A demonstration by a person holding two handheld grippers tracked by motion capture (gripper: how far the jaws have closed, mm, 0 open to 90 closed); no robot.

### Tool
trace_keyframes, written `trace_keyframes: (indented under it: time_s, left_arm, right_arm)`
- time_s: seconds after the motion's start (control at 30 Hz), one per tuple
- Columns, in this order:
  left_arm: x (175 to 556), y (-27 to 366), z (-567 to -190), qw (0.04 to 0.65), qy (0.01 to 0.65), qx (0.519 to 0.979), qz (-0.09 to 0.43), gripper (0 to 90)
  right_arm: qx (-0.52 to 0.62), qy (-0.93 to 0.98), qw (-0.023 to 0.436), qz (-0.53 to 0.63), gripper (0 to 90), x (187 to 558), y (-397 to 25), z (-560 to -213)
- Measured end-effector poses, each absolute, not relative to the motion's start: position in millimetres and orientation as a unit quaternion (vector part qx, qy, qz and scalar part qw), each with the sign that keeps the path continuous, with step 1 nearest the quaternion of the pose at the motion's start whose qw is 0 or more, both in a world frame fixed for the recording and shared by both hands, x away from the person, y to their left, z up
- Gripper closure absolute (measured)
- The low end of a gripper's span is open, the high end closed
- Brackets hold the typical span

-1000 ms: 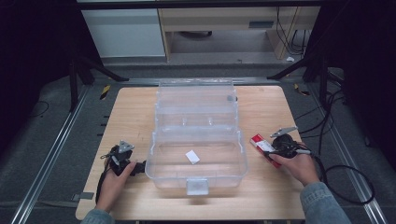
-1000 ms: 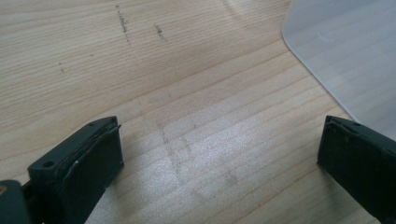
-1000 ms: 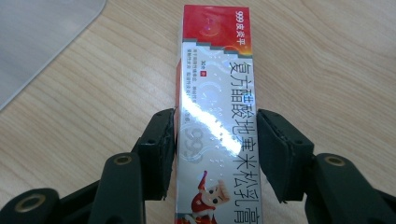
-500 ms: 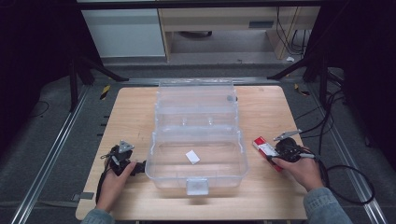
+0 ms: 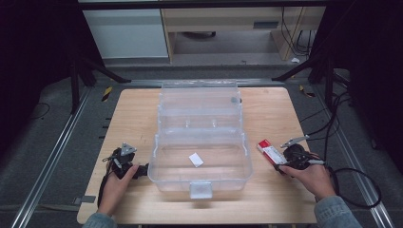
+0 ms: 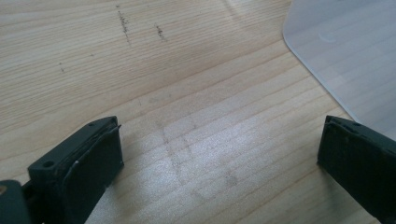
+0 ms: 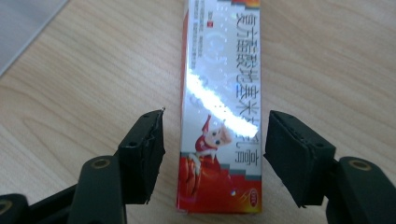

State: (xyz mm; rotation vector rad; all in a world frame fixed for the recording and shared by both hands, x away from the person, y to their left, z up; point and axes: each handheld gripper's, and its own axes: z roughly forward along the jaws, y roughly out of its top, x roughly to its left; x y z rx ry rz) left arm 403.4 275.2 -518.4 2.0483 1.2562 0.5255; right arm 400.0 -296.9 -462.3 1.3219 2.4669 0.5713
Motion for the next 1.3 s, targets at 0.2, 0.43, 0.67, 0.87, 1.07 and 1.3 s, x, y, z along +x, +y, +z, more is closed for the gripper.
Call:
trace_keyframes:
  time_s: [0.2,0.43,0.67,0.87,1.07,1.3]
  left_arm:
    - [403,275,-518,0.334,0.481,0.785,0.201,0.0]
    - [403,275,-518,0.334,0.481,0.785,0.201,0.0]
    - [403,275,-518,0.334,0.481,0.785,0.201,0.0]
    - [404,275,-518,0.334,0.481,0.785,0.201,0.0]
    - [404,275,-518,0.334,0.481,0.785,0.202,0.0]
    - [404,275,-518,0.334,0.481,0.785,0.202,0.0]
  right_arm:
    - [0.464,0.860,0.130,0.168,40.0,399,-301,-465]
    - [0.464,0.867,0.108,0.146,42.2,404,-301,-464]
    - [0.463,0.870,0.096,0.137,44.7,407,-301,-465]
    - [0.459,0.875,0.086,0.129,49.6,408,-301,-465]
    - [0.453,0.877,0.092,0.130,51.2,408,-300,-461]
    - [0.439,0.880,0.101,0.152,51.5,403,-303,-448]
